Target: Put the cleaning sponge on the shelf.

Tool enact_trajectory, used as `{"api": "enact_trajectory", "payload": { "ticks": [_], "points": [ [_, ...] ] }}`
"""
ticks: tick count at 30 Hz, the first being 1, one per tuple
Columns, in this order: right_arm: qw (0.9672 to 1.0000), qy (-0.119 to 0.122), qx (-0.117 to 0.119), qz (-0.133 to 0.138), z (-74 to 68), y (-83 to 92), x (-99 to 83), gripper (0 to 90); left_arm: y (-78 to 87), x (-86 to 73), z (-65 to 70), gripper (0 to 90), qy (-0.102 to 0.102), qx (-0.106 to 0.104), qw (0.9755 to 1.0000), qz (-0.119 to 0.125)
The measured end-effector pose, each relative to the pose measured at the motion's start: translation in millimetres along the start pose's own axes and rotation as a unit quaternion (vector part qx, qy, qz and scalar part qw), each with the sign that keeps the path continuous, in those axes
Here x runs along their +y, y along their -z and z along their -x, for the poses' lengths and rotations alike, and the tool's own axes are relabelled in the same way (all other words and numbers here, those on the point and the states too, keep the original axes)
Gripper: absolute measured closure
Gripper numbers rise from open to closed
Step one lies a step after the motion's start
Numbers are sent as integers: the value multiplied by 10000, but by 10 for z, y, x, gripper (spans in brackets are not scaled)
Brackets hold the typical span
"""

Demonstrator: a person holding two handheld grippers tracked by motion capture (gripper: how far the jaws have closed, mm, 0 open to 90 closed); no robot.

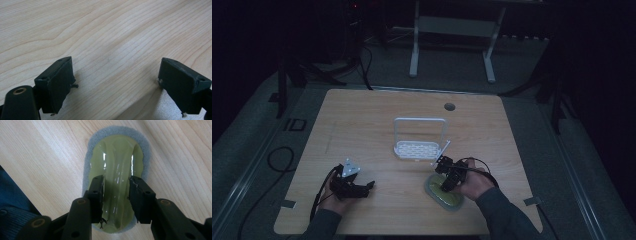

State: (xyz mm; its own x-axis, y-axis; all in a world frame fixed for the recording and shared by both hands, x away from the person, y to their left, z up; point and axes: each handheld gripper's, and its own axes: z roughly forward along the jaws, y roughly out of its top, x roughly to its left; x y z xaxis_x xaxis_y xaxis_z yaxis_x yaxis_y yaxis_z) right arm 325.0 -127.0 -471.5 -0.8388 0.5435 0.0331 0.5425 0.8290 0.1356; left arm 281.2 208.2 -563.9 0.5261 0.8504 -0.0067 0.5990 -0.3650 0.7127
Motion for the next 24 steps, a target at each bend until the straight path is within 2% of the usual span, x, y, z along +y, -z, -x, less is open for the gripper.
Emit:
{"api": "enact_trajectory", "payload": {
  "ticks": [11,24],
  "points": [
    [9994,123,49,-325,-6,-33,64,679,0,0,-1,134,-8,-1,10000,0],
    [9982,310,37,-508,5,-45,88,706,0,0,-2,134,-12,0,10000,-1]
  ]
}}
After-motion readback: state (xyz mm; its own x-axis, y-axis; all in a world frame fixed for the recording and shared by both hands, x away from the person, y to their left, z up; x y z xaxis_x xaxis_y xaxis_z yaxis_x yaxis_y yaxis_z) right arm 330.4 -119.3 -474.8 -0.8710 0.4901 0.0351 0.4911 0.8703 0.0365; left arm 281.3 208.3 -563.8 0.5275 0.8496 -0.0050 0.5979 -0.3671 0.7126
